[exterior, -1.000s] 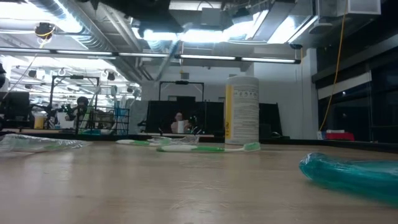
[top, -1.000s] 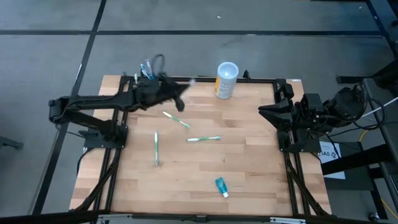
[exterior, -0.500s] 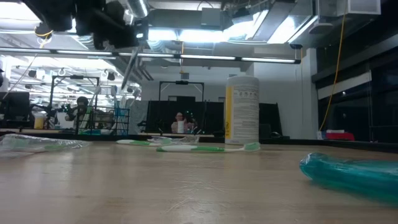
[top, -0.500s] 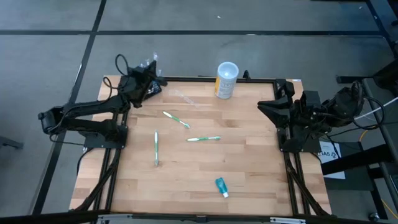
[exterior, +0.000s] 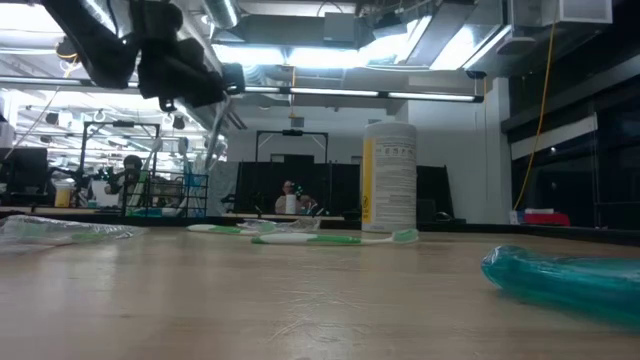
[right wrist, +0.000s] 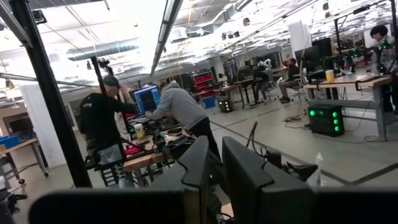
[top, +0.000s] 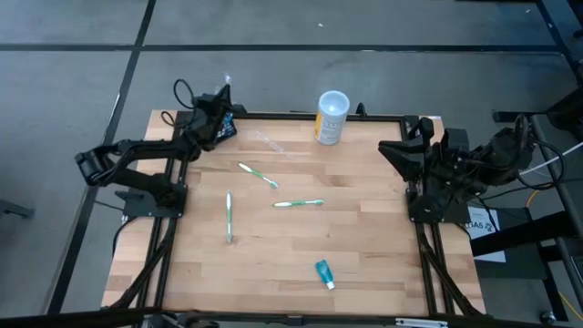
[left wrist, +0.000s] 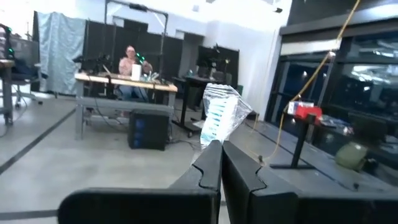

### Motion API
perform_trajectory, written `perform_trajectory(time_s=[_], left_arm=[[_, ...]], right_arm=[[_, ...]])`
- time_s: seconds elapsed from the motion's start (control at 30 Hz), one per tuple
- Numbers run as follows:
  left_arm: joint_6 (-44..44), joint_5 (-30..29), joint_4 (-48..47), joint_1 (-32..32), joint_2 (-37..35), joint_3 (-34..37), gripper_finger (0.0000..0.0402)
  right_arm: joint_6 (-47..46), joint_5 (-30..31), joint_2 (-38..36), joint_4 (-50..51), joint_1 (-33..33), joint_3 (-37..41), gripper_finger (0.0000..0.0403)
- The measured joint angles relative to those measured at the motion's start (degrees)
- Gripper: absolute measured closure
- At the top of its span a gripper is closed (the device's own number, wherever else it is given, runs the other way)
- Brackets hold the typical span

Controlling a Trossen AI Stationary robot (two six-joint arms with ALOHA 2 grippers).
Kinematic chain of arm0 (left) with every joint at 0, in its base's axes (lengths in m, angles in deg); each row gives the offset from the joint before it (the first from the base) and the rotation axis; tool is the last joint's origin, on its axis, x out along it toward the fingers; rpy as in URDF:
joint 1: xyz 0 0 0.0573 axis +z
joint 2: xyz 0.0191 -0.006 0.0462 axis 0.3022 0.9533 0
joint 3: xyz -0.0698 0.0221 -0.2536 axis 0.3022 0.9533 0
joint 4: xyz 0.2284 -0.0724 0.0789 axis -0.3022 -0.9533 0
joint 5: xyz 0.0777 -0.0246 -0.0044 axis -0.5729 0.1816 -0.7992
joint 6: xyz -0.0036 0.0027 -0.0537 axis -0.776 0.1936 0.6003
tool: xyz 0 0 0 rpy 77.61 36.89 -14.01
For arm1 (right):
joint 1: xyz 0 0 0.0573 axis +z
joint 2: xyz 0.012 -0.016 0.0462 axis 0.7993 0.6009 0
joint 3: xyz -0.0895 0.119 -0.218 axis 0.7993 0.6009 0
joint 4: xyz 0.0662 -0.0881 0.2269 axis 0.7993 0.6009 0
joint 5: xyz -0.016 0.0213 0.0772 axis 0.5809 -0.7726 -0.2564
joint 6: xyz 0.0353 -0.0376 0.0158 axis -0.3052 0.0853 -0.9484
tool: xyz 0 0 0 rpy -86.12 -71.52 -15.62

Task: Pick & Place toothbrushing station
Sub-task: Put the blue toothbrush into the right section of the black organizer

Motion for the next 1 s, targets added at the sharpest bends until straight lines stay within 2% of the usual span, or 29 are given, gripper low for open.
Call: perform_trajectory(time_s=[0.17,0.53,0.67,0.8,1.0], left_arm=[[0.14,-0.45,1.76,-1.38,2.07,0.01,0.04],[-1.14,-5.94,1.55,-4.73,0.12,0.01,0.04],[-1.16,-7.67,-1.68,-5.54,0.14,0.01,0.04],[1.5,-7.99,-5.52,-5.54,0.14,0.05,0.04],[5.66,-9.92,-5.14,-5.54,0.12,3.48,0.04]], right_arm=[[-1.04,0.74,0.0,0.01,0.0,0.0,0.0353],[-1.08,1.47,0.0,0.01,0.0,0.0,0.0353],[-1.08,1.47,0.0,0.01,0.0,0.0,0.0353],[-1.25,1.47,-0.01,-0.01,0.0,0.0,0.0353],[-1.23,1.47,-0.02,0.01,0.0,0.0,0.0353]])
